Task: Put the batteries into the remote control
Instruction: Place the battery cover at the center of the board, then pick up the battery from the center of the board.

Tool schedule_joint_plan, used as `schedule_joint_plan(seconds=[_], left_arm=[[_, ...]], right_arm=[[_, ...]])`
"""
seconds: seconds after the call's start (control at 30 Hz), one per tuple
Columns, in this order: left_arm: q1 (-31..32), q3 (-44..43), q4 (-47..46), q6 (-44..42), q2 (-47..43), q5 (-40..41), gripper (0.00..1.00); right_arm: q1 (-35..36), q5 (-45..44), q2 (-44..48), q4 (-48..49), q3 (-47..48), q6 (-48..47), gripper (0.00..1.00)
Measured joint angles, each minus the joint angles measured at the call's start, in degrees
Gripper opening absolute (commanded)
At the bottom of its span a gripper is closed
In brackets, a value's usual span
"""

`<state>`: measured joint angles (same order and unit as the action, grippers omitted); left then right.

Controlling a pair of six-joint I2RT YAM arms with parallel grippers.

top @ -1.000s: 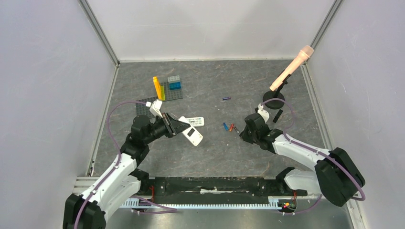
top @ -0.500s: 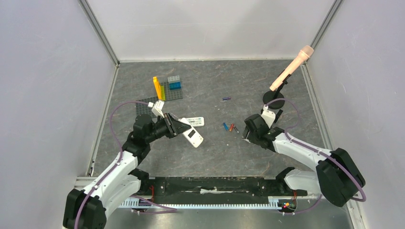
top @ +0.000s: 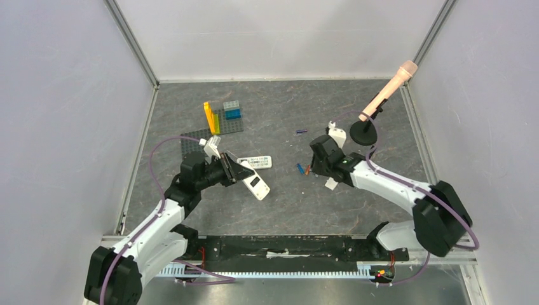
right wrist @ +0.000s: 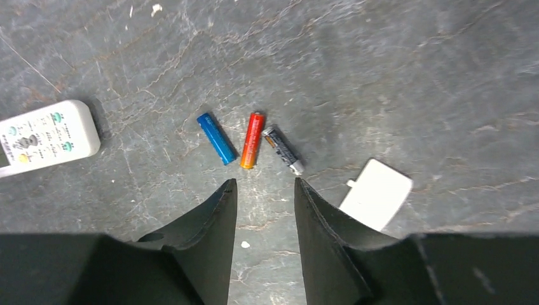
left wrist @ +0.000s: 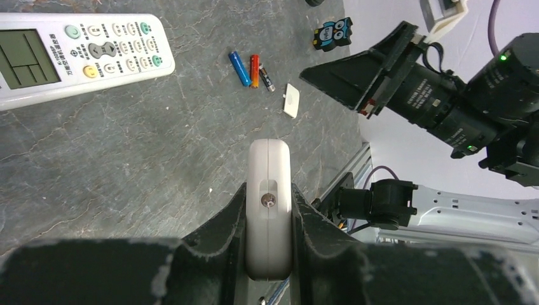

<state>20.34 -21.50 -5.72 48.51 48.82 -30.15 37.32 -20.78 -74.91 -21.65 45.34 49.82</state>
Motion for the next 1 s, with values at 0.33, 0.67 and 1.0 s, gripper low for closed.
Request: schedule_joint_plan(seconds=[0.33,0.67,1.0], left_arm=[[-0.02,0.0,-0.02,-0.02,2.12,0.0,0.02],[-0.02,0.0,-0.09,-0.02,3.08,-0.02,0.02],[0.0,0.0,-0.09,-0.02,3.08,-0.04,0.02]], right_arm=[[2.23,-0.26,-12.39,0.04,5.03,3.56,0.31],[2.23,0.04,-19.21,-0.33,9.14,6.25,0.27],[2.21,-1.03,-21.62,-1.2,10.12,7.91,0.25]])
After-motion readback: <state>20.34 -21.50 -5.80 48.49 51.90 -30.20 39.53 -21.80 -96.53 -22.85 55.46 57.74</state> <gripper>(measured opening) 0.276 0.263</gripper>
